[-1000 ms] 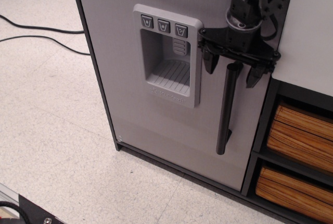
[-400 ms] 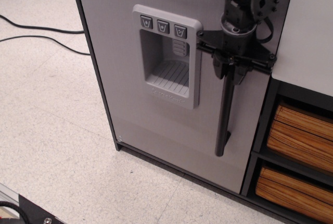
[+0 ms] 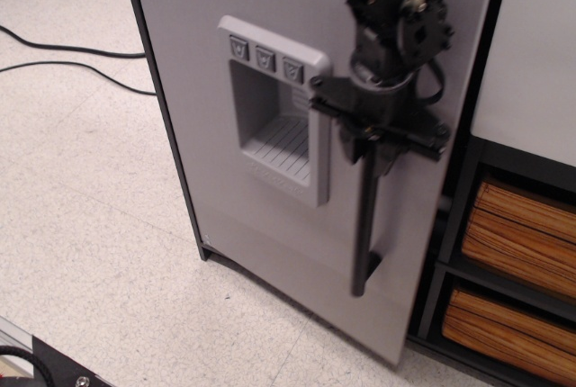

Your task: Open fridge

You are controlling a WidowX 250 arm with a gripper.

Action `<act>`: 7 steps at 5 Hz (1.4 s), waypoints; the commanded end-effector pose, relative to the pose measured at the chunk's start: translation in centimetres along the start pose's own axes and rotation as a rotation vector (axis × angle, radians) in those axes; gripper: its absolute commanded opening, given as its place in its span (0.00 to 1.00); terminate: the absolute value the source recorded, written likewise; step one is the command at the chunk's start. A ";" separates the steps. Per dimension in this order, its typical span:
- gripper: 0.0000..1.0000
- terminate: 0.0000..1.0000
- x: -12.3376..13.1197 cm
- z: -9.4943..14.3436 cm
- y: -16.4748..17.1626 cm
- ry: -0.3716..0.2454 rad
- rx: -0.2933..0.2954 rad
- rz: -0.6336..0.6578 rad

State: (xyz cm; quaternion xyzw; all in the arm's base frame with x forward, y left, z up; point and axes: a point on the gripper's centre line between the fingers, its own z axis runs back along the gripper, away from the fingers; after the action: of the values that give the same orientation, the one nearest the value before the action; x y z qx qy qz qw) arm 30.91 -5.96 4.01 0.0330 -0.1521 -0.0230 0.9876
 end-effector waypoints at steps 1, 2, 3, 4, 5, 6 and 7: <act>0.00 0.00 -3.1 3.2 1.6 -0.098 -0.022 -0.087; 1.00 0.00 -4.7 3.4 1.6 -0.091 0.021 -0.099; 1.00 0.00 -6.7 2.4 0.6 0.002 0.044 -0.137; 1.00 0.00 -9.1 1.0 -0.9 0.065 0.027 -0.201; 1.00 0.00 -9.7 -0.3 -2.9 0.070 0.054 -0.233; 1.00 0.00 -9.2 -1.0 -5.4 0.095 0.001 -0.239; 1.00 0.00 -7.0 -1.9 -7.6 0.121 -0.050 -0.222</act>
State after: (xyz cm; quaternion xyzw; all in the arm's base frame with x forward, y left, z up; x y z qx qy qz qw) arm 23.86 -13.07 -1.59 0.0324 -0.0692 -0.1343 0.9880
